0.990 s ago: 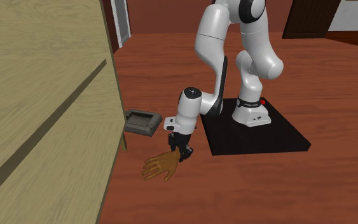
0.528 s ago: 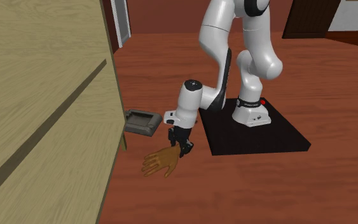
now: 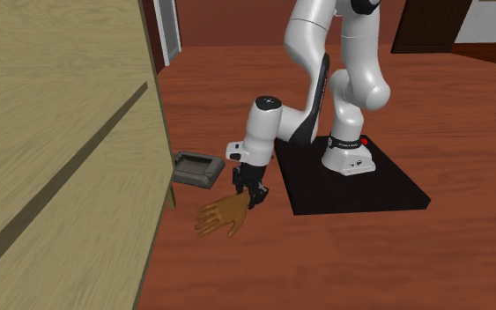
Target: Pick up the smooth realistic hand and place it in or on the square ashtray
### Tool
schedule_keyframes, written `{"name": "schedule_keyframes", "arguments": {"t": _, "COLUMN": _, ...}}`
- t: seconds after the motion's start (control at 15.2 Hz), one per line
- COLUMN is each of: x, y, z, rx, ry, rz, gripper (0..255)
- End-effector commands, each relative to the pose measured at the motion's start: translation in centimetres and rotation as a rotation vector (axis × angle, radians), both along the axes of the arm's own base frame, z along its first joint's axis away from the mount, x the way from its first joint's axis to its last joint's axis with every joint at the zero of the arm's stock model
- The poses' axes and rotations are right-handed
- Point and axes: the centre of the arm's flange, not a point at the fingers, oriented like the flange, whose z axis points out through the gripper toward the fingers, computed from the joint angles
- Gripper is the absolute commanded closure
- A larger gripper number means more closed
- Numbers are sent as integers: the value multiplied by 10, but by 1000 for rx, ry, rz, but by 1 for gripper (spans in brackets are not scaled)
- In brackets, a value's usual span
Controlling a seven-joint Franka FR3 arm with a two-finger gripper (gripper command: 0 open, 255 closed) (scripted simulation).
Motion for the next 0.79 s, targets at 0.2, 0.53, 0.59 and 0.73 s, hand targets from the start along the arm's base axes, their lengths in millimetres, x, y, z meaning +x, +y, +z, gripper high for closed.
{"name": "schedule_keyframes", "arguments": {"t": 0.2, "x": 0, "y": 0, "z": 28, "rx": 0, "ry": 0, "rz": 0, "gripper": 255}}
{"name": "schedule_keyframes", "arguments": {"t": 0.53, "x": 0, "y": 0, "z": 49, "rx": 0, "ry": 0, "rz": 0, "gripper": 255}}
{"name": "schedule_keyframes", "arguments": {"t": 0.59, "x": 6, "y": -12, "z": 50, "rx": 0, "ry": 0, "rz": 0, "gripper": 255}}
{"name": "schedule_keyframes", "arguments": {"t": 0.73, "x": 19, "y": -35, "z": 51, "rx": 0, "ry": 0, "rz": 0, "gripper": 255}}
